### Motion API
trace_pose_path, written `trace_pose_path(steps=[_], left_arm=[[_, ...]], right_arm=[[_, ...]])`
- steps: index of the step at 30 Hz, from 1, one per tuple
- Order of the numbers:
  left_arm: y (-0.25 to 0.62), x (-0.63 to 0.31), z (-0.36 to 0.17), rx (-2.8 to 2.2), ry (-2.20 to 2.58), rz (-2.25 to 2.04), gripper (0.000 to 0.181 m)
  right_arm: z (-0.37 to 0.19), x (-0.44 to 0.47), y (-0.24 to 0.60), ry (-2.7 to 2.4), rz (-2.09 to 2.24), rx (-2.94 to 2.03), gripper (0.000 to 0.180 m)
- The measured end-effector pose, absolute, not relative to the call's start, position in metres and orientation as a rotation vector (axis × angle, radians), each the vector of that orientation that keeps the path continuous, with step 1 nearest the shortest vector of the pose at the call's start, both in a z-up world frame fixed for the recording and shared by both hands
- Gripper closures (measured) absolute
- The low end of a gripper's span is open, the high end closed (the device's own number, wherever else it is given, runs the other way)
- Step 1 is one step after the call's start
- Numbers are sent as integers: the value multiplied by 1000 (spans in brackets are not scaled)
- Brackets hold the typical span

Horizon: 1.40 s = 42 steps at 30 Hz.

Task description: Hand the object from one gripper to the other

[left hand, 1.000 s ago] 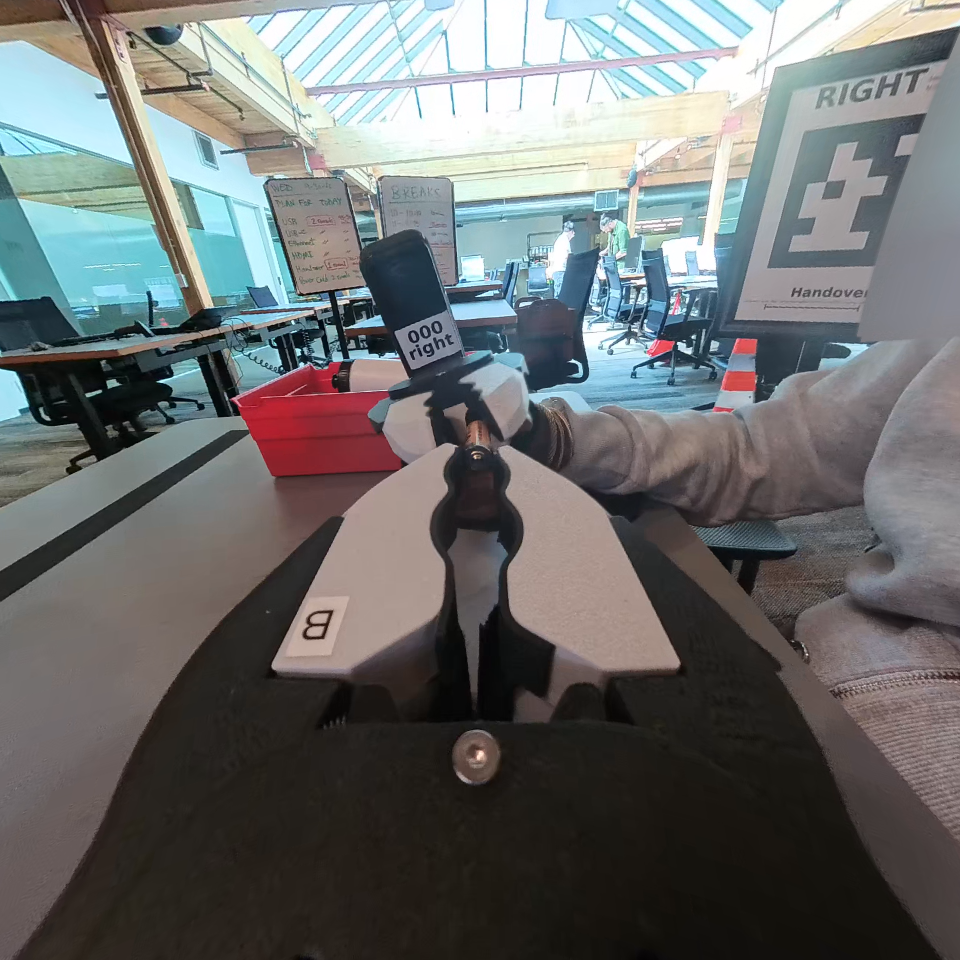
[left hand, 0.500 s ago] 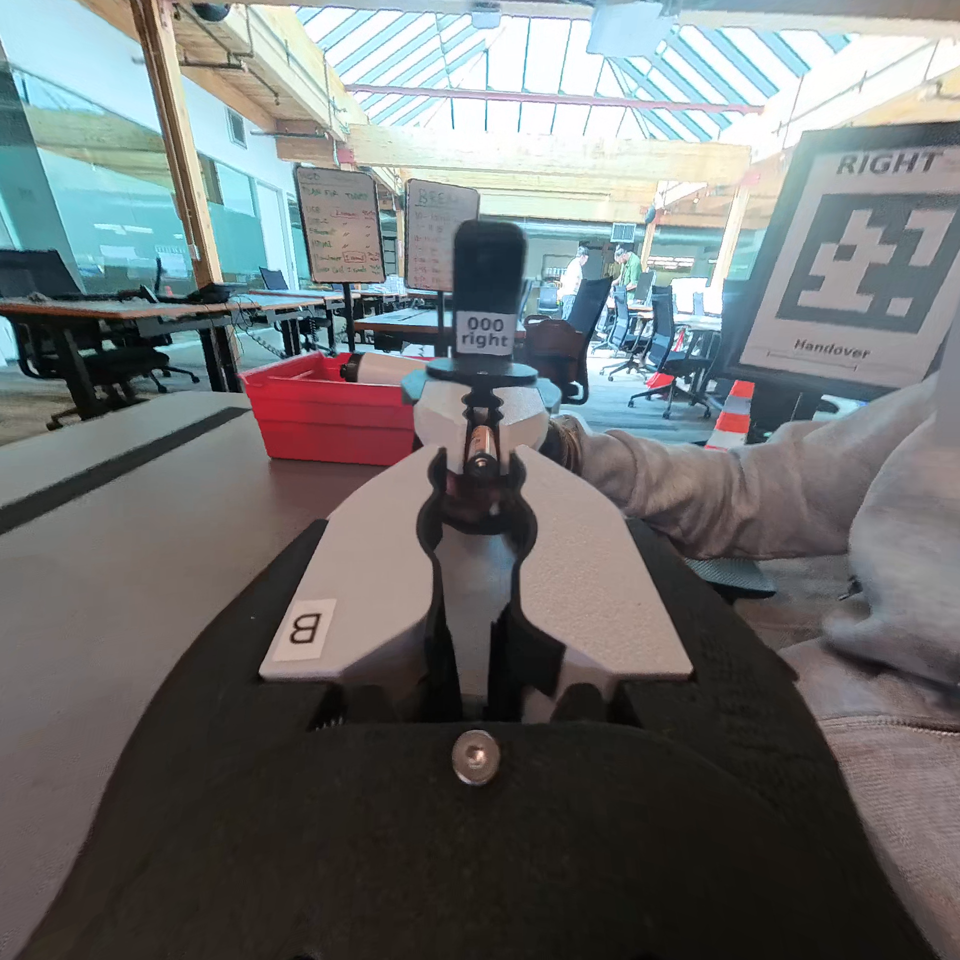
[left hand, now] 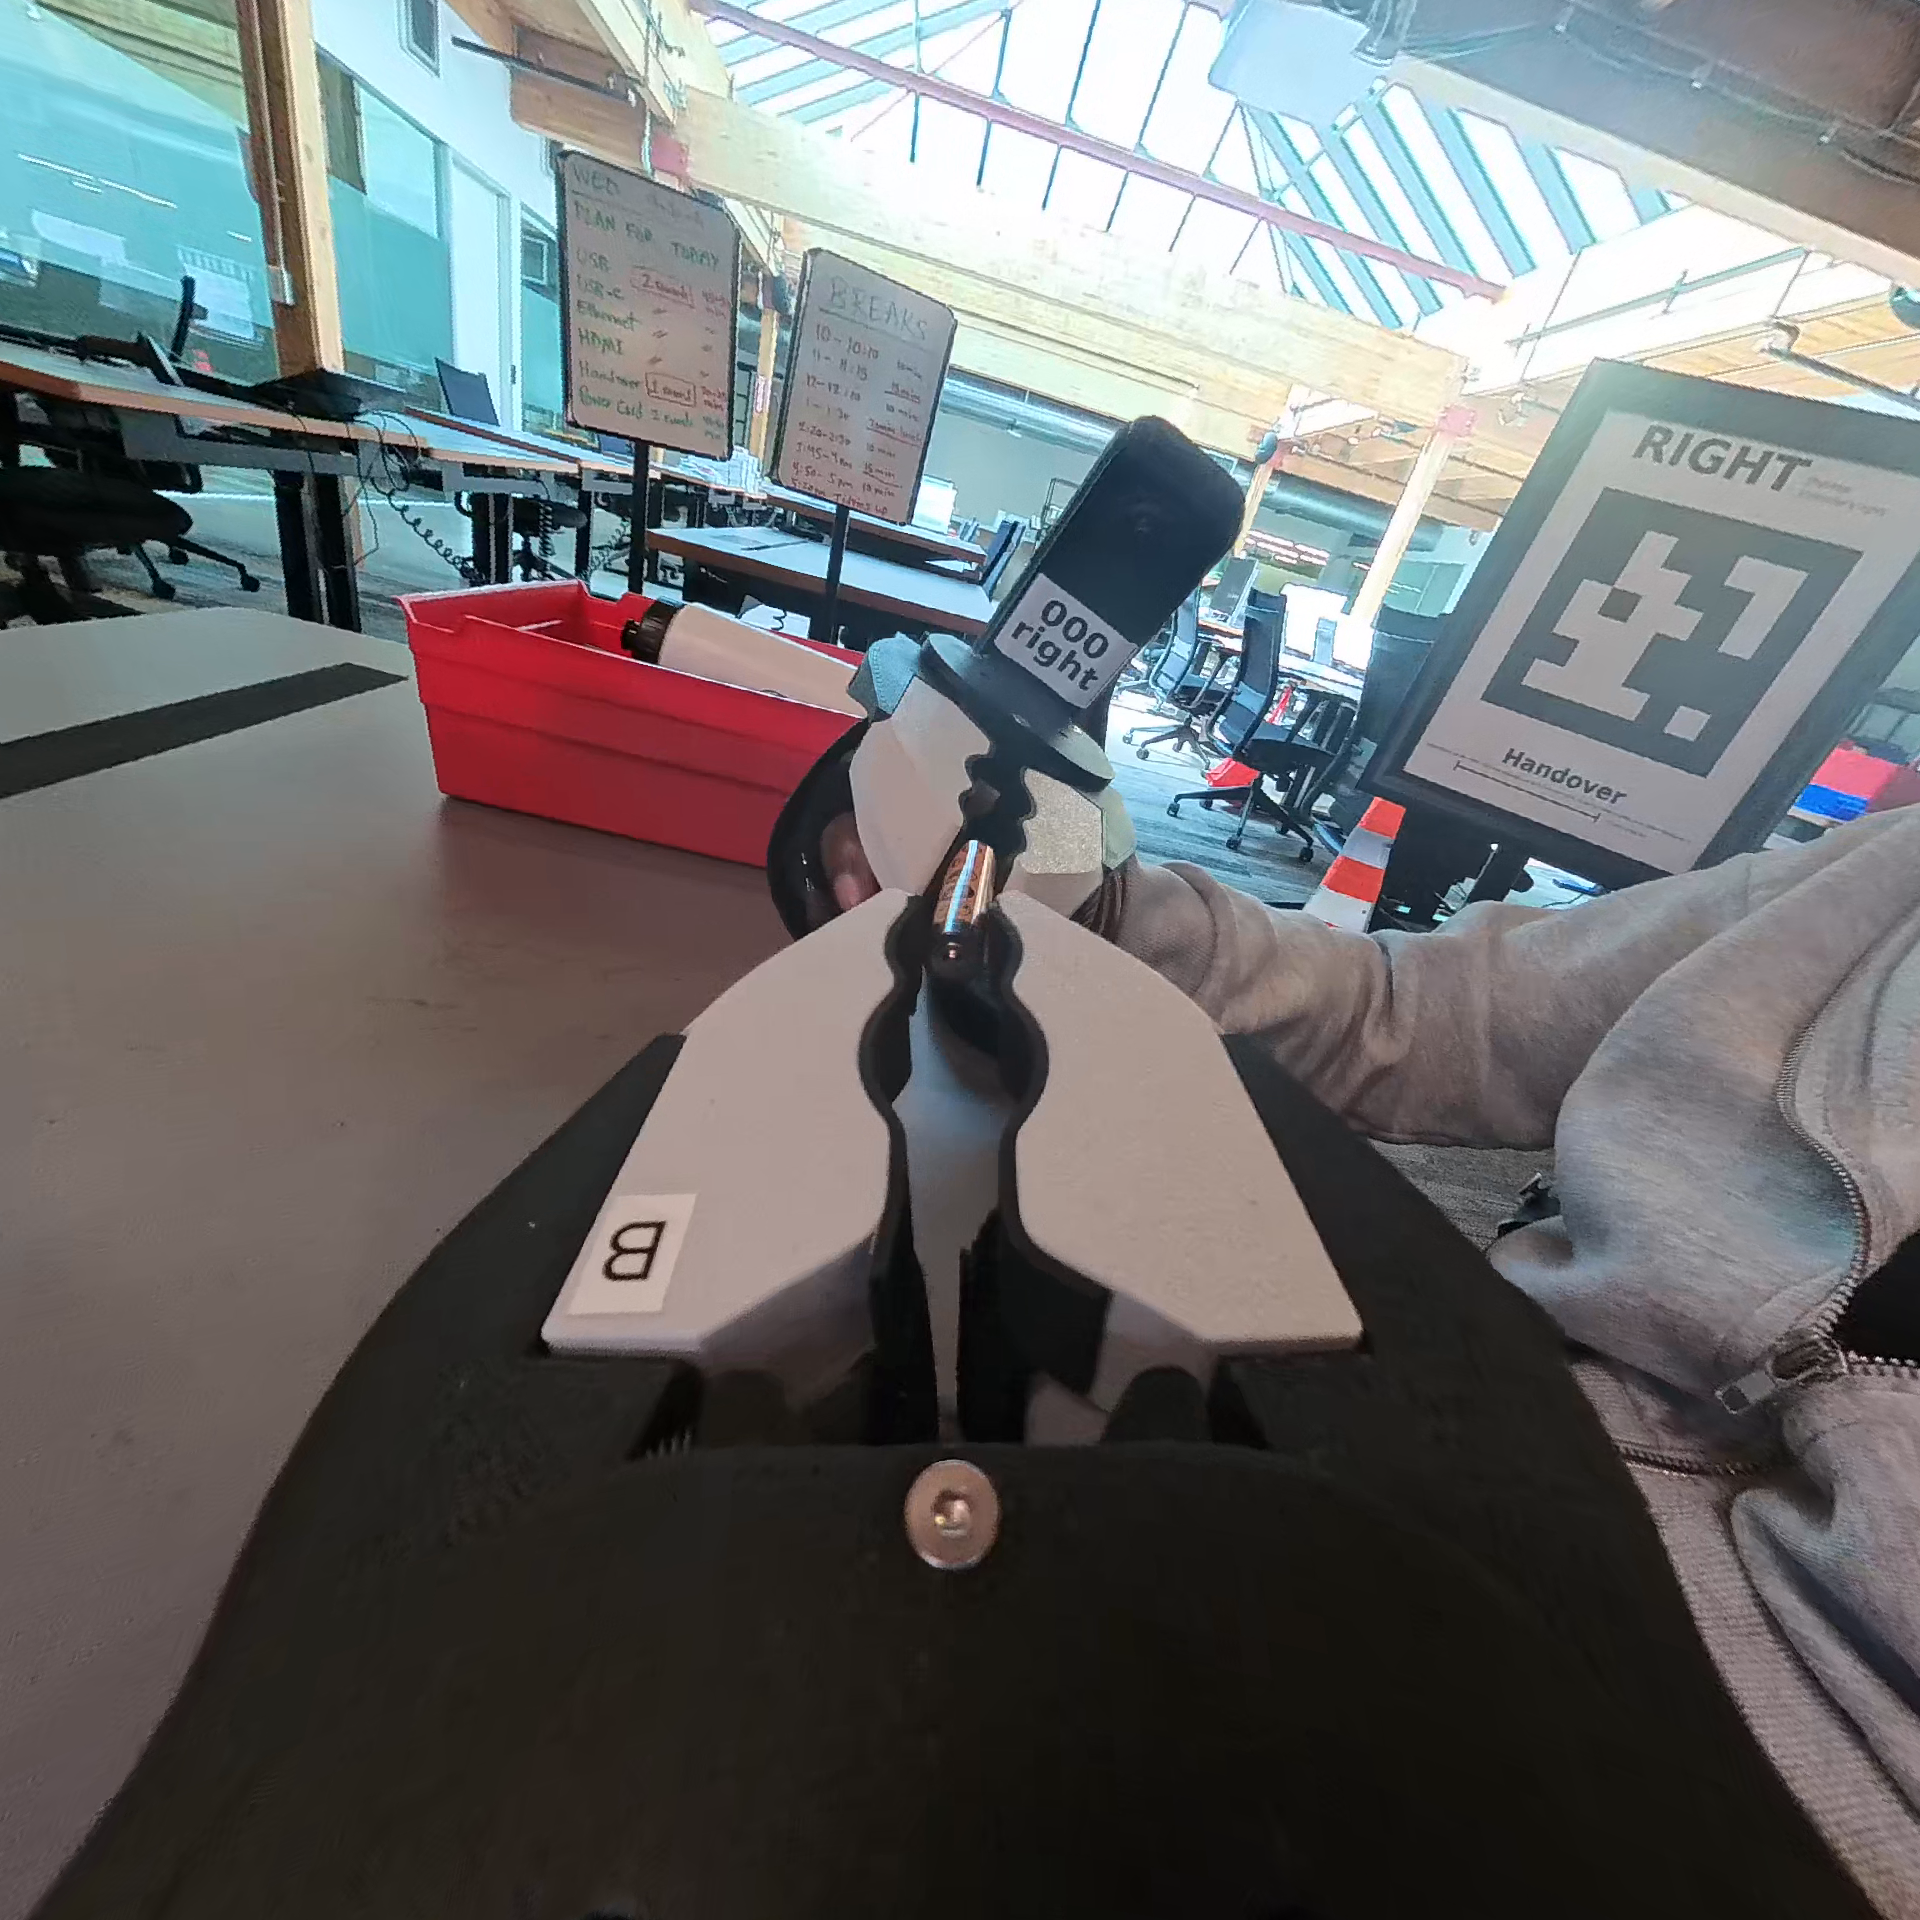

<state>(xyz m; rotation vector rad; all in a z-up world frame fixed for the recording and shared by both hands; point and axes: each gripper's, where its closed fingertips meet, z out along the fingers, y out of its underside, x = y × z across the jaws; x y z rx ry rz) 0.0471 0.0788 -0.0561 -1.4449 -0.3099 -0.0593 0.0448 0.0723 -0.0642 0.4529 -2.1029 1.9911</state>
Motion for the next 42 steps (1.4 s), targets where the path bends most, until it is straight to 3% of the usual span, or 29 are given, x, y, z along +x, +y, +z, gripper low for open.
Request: trace_pose_path(steps=[6, 8, 12, 17, 23, 26, 42], left_arm=[[79, 48, -56, -1438, -325, -93, 159], [80, 50, -56, -1443, -319, -108, 168], [79, 50, -53, -1442, -280, -44, 171], [78, 53, -47, -1439, -145, 168, 171], [78, 53, -48, -1446, -119, 213, 171], [79, 52, -48, -1453, -116, 230, 171], [81, 50, -58, -1468, -298, -57, 158]], right_arm=[[-61, 45, 73, -2084, 2005, 452, 169], [-61, 45, 73, -2082, 2009, 454, 169], [-61, 45, 72, -2107, 2028, 426, 169], [-55, 50, 75, -2357, 2365, 189, 152], [-47, 51, 80, -2519, 2666, -48, 159], [-52, 51, 78, -2542, 2618, -47, 169], [-49, 44, 78, -2036, 2120, 417, 169]])
